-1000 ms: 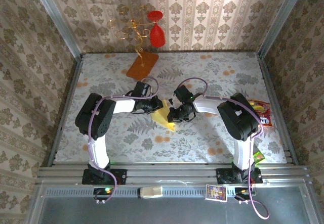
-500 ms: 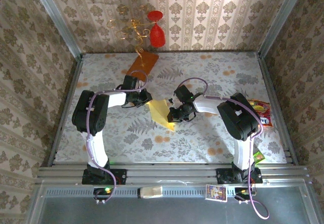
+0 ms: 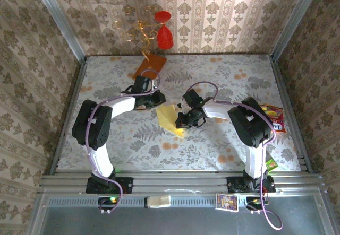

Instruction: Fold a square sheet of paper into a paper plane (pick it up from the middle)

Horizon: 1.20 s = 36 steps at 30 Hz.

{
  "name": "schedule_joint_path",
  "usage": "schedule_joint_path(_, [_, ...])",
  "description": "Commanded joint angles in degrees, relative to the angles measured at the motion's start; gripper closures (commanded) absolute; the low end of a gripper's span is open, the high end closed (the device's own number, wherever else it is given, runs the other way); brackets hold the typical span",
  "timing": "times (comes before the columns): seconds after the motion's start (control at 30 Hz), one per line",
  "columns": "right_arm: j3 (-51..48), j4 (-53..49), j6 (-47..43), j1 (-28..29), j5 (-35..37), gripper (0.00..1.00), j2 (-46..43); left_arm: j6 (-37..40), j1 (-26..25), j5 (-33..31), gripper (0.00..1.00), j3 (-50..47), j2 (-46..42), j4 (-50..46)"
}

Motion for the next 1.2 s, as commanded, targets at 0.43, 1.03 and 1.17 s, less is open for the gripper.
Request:
schedule_joint_path(0.43, [-0.37, -3.81, 0.63, 0.03, 1.53, 0.90, -0.26, -0.30, -2.09, -2.64, 0.89, -1.96, 6.87, -1.82])
schedule_joint_path(1.03, [13.09, -4.66, 0.37, 0.84, -0.67, 0.93, 6.75, -0.13, -2.09, -4.00, 0.90, -2.47, 7.32, -3.19])
schedule_joint_path(1.17, [12.94, -5.63, -0.41, 0.99, -0.80, 0.93, 7.44, -0.52, -2.09, -4.81, 0.90, -2.29, 7.73, -4.15])
